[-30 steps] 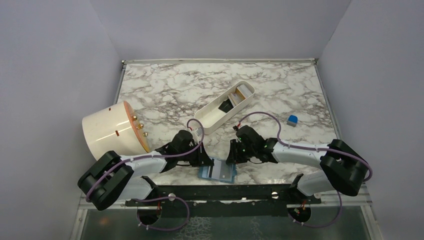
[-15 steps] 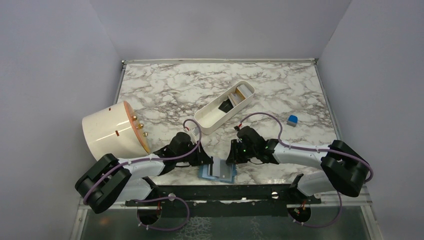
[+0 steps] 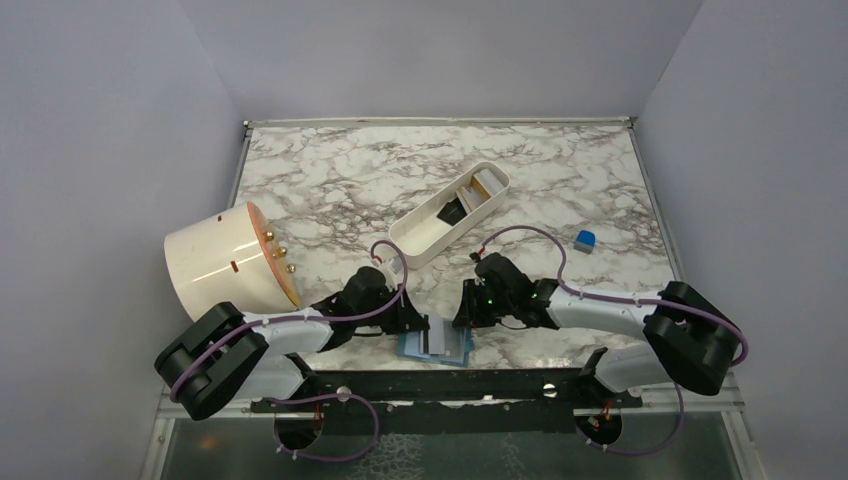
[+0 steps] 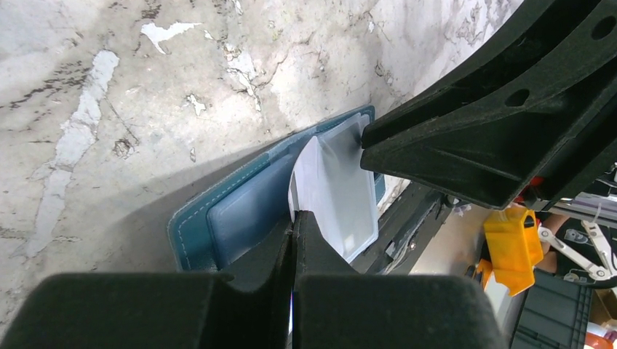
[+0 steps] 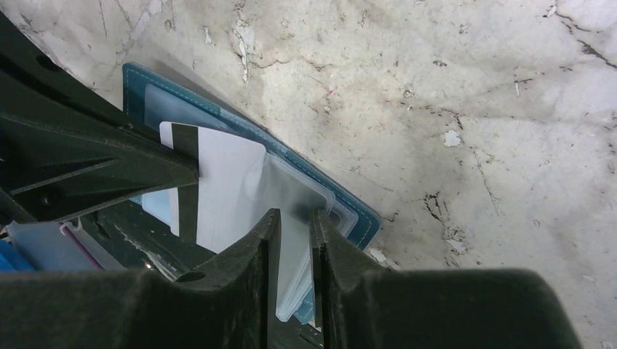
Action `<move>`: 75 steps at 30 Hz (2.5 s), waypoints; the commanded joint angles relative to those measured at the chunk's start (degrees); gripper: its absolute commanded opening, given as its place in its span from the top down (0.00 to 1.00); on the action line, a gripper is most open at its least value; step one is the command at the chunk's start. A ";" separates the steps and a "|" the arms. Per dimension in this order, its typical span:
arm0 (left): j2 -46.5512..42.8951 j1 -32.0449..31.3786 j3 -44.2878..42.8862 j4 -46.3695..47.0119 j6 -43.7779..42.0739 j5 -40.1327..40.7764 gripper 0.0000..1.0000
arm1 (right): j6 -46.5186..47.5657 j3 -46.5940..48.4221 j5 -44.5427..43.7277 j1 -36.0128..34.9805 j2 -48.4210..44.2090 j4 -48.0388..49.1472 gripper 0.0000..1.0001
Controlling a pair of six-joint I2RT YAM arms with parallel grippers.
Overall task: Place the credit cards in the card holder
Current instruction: Insert the credit card into the card holder.
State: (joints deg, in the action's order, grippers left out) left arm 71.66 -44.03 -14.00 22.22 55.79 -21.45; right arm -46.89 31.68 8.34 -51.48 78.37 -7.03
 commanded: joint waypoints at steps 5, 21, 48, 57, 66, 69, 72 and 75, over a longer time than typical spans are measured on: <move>0.69 -3.89 0.86 -2.44 -1.62 1.59 1.00 | -1.05 -2.13 -4.38 -0.37 -1.38 -3.30 0.78; -1.32 -4.66 1.13 -2.06 -0.64 4.02 1.00 | -3.20 -3.62 -4.42 -0.35 -3.02 -2.24 0.75; 1.78 -9.02 0.80 0.98 4.21 8.85 0.99 | -18.39 -15.02 1.48 -3.84 -7.89 12.24 0.78; -0.12 -9.58 -0.11 0.29 4.68 9.62 0.79 | -18.82 -15.12 -1.55 -3.89 -10.02 10.53 0.80; -6.94 -9.54 -5.15 -16.99 0.95 15.25 0.56 | -16.90 -15.26 0.10 -3.97 -12.89 8.26 0.79; -7.80 -9.53 -5.19 -17.42 0.99 13.33 0.53 | -16.56 -14.84 1.45 -4.12 -12.82 8.43 0.79; -6.97 -9.55 -5.78 -17.89 1.04 11.31 0.50 | -17.00 -14.81 1.79 -4.68 -12.97 8.69 0.79; -6.77 -9.59 -5.41 -16.29 1.79 9.72 0.48 | -17.22 -15.06 2.05 -4.89 -12.54 10.27 0.79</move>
State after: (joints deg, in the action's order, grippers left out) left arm 64.64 -53.39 -18.33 6.70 57.93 -9.50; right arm -64.23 16.82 9.34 -55.70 66.30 1.74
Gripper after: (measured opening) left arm 0.506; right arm 0.207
